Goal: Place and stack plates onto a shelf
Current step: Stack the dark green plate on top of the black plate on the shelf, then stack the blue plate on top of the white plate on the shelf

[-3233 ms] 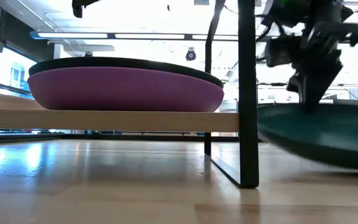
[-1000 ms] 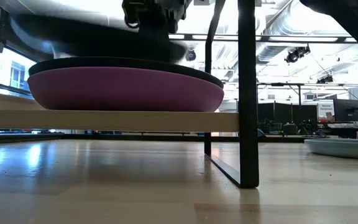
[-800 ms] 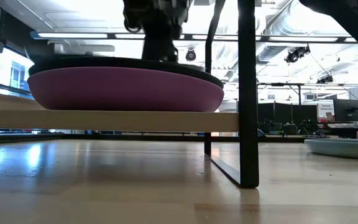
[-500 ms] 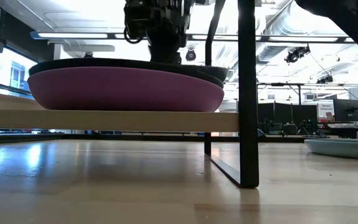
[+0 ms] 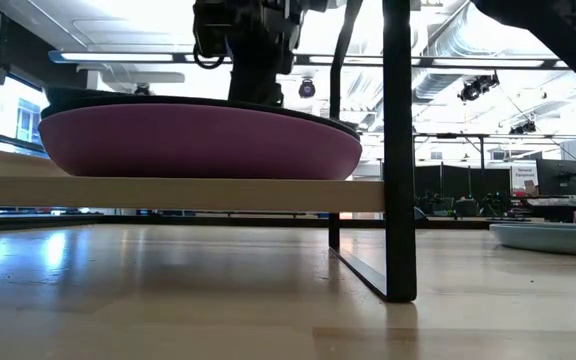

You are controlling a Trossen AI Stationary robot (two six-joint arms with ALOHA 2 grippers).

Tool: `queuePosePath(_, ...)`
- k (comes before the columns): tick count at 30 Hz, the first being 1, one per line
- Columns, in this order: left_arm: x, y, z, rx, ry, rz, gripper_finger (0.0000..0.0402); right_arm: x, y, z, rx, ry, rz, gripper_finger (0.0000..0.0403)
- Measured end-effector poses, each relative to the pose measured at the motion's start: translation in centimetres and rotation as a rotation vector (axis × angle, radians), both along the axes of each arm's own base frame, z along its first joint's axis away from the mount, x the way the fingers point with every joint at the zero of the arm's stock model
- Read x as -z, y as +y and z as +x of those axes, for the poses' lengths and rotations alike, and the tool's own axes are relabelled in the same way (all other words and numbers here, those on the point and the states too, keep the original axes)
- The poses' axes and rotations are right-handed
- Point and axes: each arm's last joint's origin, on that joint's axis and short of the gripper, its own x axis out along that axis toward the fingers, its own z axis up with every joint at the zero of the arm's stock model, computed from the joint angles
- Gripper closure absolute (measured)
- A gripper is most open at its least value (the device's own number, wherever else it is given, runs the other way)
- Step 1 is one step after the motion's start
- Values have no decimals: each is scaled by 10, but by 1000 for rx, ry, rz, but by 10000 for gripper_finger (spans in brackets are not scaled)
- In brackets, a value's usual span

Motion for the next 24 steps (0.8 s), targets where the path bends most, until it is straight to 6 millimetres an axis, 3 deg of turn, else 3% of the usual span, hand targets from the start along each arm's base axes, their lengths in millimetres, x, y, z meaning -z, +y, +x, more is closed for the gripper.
queuePosePath(6, 0, 0, 0, 0, 3, -1, 245, -12, -3, -5, -68, -42, -25, 249)
queuePosePath(10, 0, 0, 0, 0, 5, 0, 245, -26, -13, -13, -74, -52, -36, 209)
queuePosePath(18, 3, 0, 1, -15, 46, 22, 245, -67, -33, -50, -63, -15, -39, 200)
queuePosePath(24, 5, 0, 3, -11, 66, 12, 245, -90, -39, -93, -14, -108, -102, 199)
